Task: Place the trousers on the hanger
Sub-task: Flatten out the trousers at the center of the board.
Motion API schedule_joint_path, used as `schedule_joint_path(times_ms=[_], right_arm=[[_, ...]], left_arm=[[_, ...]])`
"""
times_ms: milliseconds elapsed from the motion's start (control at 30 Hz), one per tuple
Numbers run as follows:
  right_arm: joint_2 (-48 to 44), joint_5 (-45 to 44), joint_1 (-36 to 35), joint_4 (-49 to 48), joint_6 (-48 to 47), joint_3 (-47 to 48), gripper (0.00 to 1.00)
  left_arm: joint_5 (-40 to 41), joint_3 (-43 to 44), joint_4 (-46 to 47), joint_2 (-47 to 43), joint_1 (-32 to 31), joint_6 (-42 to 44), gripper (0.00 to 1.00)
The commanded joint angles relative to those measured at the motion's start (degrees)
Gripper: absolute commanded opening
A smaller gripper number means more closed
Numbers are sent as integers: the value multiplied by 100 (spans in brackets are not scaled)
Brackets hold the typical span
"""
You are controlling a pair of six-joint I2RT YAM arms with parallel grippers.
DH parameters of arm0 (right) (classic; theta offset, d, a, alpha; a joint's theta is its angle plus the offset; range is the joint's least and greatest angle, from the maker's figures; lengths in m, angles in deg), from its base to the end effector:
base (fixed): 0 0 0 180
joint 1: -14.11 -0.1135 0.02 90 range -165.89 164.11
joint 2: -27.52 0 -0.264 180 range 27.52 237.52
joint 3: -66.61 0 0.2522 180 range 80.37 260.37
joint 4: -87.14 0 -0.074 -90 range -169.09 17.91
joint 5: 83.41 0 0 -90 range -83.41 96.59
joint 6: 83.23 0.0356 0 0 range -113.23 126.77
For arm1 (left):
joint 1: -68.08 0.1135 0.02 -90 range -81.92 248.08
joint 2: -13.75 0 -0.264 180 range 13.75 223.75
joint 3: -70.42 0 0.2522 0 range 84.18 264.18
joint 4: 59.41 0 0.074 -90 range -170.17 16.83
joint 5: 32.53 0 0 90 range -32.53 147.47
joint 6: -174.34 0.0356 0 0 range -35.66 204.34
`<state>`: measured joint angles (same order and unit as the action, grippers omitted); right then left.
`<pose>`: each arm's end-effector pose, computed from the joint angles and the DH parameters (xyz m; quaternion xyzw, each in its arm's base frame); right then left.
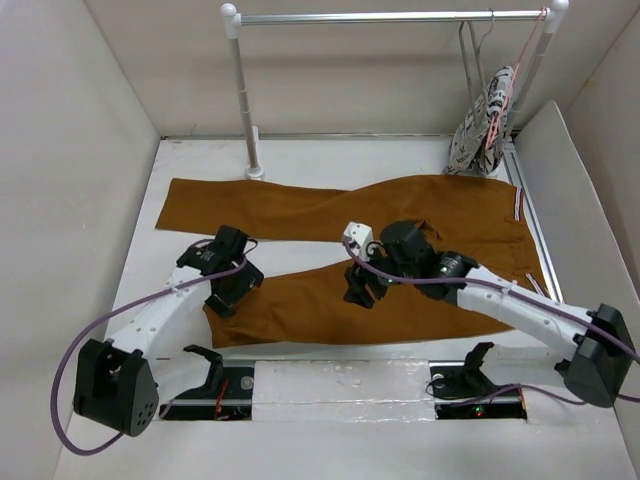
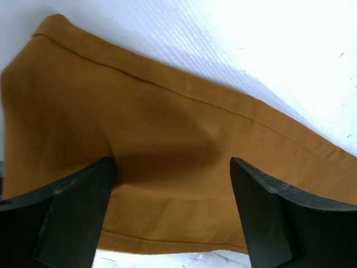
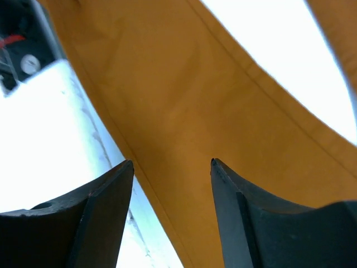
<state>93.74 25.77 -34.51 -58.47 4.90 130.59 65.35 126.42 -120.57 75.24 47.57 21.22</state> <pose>0.1578 0.1968 0.2810 -0.4434 0.7650 0.3123 0.3474 0.1781 -0.0614 0.2210 -0.3679 0.9052 -0.0844 0.1953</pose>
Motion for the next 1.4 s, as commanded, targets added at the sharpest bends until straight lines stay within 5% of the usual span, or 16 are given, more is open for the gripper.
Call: schedule_joint_path(times_ms=[0,100,200,233,400,533,567,700,767,833,900,1000,1100,1333,1367], right_arm=[[503,-221,-77,-420,56,5,65],[944,-450,-77,-531,107,33,66],[1349,-537,-16,-655,178,-91,66],[1481,-616,-16,-699,178,-161,66],[1938,-617,229,-1130,433,-600,66],[2211,-714,371,-1174,468,-741,65],[2255,-766,440,-1175,512,-776,66],[2194,-828,503,-1227,608,-864,66],[2106,-793,555,-1271,653,-952,66],[2019,-793,555,-1192,662,-970,66],[1957,-845,555,-1070,670,-1005,66],[1816,-959,608,-938,723,-1092,65],[1571,-1039,661,-780,775,-1163,63],[1060,-1215,775,-296,714,-1014,52],[1034,-1241,775,-243,706,-936,53]], left_arm=[[-303,-189,396,222,12,-61,76],[-690,-496,1107,380,12,44,60],[-762,-585,1574,600,12,176,28],[-753,-576,1689,714,12,237,3],[-175,238,1595,856,-180,352,0],[1281,2527,664,995,-1260,282,0],[1599,3187,122,1222,-2089,186,0],[1954,4036,-383,1838,-3246,-16,0],[2112,4336,-1117,2348,-3555,-595,10],[2322,4180,-1385,2490,-3819,-973,60],[2175,3864,-1404,2351,-3820,-1045,93],[2323,3169,-1394,2034,-3750,-1176,97],[2728,2615,-1642,1124,-3005,-1590,96],[1210,615,449,-919,-273,-449,91],[816,419,851,-963,592,-239,91]])
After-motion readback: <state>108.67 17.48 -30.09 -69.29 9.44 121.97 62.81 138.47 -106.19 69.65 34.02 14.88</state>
